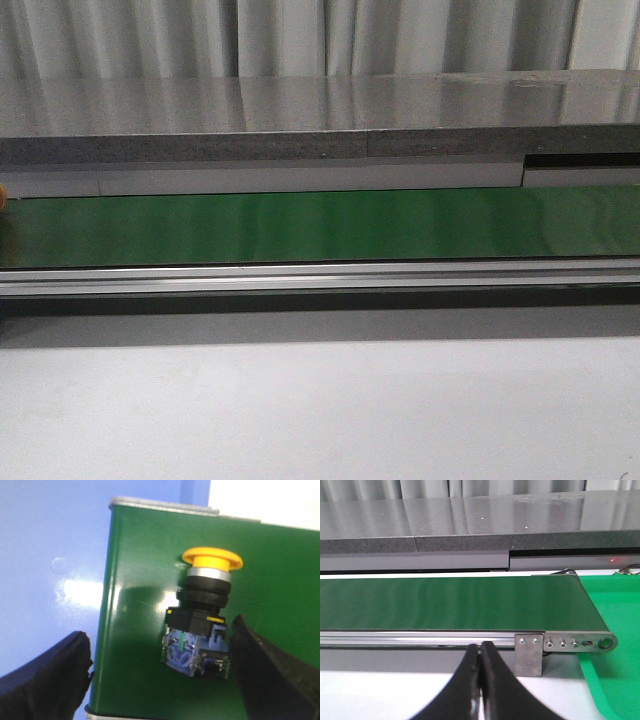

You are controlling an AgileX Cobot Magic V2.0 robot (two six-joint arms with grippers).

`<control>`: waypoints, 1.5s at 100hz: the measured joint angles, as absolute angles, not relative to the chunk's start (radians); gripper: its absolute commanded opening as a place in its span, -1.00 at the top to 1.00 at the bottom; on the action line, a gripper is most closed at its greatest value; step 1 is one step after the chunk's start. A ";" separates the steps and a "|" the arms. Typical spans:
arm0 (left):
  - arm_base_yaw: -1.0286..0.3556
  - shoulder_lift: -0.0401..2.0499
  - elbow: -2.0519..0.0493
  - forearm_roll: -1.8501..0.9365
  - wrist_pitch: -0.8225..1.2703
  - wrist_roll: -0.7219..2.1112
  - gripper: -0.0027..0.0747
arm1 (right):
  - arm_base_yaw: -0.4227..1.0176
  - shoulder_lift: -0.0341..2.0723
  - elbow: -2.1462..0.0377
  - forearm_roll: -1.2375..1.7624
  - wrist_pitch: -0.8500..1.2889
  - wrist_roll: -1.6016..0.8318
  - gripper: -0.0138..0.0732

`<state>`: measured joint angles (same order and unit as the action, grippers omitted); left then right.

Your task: Move button from left to right

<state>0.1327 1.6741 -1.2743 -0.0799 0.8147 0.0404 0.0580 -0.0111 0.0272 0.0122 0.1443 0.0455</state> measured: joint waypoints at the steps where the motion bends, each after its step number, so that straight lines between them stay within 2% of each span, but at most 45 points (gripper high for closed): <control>1: 0.133 1.668 -1.274 -0.080 0.815 0.040 -0.48 | 0.058 -0.011 0.027 0.012 0.144 0.045 0.84; 31: 0.123 1.526 -1.272 -0.100 0.797 0.044 -0.48 | 0.058 -0.011 0.027 0.012 0.144 0.045 0.84; 48: 0.061 1.394 -1.217 -0.103 0.720 0.054 -0.48 | 0.058 -0.011 0.027 0.012 0.144 0.045 0.84; 73: -0.046 1.114 -1.035 -0.110 0.539 0.063 -0.48 | 0.058 -0.011 0.027 0.012 0.144 0.045 0.84; 106: -0.050 0.746 -0.764 -0.110 0.371 0.067 -0.48 | 0.058 -0.011 0.027 0.012 0.144 0.045 0.84; 150: -0.053 0.353 -0.403 -0.110 0.307 0.069 -0.48 | 0.058 -0.011 0.027 0.012 0.144 0.045 0.84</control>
